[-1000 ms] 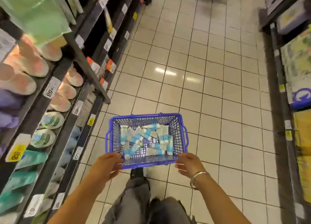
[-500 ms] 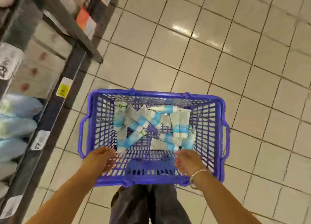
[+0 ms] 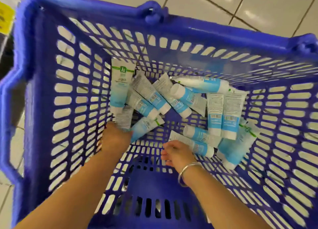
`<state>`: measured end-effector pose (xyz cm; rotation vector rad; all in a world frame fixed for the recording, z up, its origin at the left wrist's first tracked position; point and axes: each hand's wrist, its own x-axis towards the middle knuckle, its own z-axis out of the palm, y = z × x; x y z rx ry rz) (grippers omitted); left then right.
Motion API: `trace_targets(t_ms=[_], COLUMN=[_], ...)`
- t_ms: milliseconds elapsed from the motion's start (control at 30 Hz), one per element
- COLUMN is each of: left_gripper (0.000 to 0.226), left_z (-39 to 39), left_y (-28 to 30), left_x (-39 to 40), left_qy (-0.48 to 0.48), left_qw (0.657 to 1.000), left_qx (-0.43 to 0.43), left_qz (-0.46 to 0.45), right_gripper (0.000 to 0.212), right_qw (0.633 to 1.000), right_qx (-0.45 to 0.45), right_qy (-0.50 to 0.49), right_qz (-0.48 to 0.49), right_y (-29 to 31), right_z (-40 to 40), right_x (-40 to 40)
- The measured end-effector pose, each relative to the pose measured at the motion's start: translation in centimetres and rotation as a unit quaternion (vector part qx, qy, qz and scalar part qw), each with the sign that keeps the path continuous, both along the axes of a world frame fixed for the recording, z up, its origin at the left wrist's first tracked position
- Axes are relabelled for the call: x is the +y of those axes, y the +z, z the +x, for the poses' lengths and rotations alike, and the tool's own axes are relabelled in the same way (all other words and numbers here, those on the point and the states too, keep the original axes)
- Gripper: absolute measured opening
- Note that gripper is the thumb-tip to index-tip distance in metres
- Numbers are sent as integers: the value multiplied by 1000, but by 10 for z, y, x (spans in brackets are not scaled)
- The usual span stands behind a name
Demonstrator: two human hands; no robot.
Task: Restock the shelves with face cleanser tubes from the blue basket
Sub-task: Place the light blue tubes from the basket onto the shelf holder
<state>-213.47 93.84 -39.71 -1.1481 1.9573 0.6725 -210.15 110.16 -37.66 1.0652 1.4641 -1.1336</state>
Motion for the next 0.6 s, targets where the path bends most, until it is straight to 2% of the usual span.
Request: trace_targets(t_ms=[133, 267, 333, 433, 600], left_gripper=[58, 56, 53, 40, 27], left_z=[17, 17, 16, 21, 21], left_y=[-25, -28, -21, 3, 40], left_x=[-7, -18, -19, -19, -27], left_qy=[-41, -55, -25, 27, 112], left_qw=[999, 996, 994, 988, 981], left_qx=[-26, -45, -66, -88, -57], left_qz=[16, 45, 79, 121, 146], right_gripper=[18, 16, 20, 15, 27], right_qw=[999, 1000, 999, 998, 995], right_qx=[-21, -17, -19, -31, -39], right_qy=[-39, -26, -23, -40, -80], right_qz=[-7, 4, 26, 38, 46], right_y=[-27, -48, -54, -54, -65], right_z=[2, -3, -5, -5, -18], right_x=[-17, -32, -34, -36, -58])
